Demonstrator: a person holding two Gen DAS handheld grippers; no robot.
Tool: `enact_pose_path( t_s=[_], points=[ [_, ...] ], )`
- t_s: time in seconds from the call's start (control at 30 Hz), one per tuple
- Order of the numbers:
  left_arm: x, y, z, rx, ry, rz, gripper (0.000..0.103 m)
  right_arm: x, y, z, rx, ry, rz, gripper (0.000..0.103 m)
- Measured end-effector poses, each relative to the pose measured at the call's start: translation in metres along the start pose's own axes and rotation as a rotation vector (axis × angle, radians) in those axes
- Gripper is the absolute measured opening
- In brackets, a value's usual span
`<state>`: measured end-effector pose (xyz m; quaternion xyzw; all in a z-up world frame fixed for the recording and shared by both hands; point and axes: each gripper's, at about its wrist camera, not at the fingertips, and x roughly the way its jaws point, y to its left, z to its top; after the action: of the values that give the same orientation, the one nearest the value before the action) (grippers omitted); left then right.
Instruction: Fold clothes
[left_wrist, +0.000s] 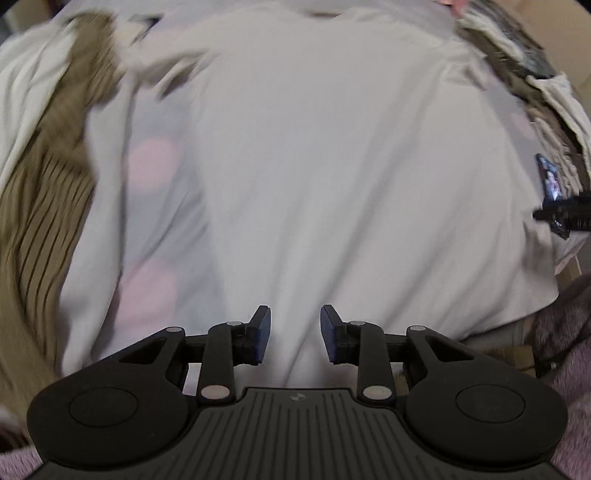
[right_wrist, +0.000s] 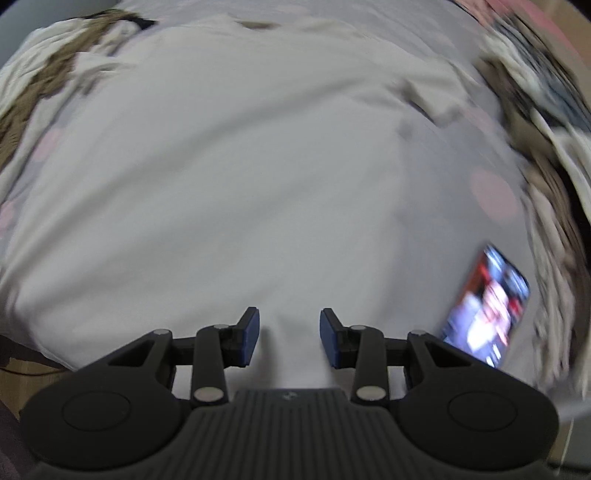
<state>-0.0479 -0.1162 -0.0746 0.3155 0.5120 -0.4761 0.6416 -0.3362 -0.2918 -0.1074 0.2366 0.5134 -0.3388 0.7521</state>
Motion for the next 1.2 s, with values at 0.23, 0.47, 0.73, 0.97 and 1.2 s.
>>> enact_pose_path(
  t_s=[0.23,0.47,0.73,0.97,1.2],
  points=[
    [0.024,-0.031,0.023,0.122,0.020,-0.037,0.028,-0.009,-0.045,-0.042,0.167,0.051,-0.009,0.039],
    [0.040,-0.042,0.032,0.149,0.047,-0.035,0.028,0.016,-0.037,-0.063,0.172,0.124,0.101,0.039],
    [0.036,-0.030,0.025,0.106,0.050,-0.017,0.029,0.022,-0.020,-0.059,0.109,0.206,0.155,0.002],
    [0.038,-0.038,0.029,0.153,0.041,-0.016,0.029,-0.039,-0.024,-0.067,0.134,0.181,0.066,0.002],
    [0.039,-0.040,0.026,0.173,0.035,-0.009,0.029,-0.045,-0.054,-0.074,0.130,0.212,-0.110,0.003]
  ],
)
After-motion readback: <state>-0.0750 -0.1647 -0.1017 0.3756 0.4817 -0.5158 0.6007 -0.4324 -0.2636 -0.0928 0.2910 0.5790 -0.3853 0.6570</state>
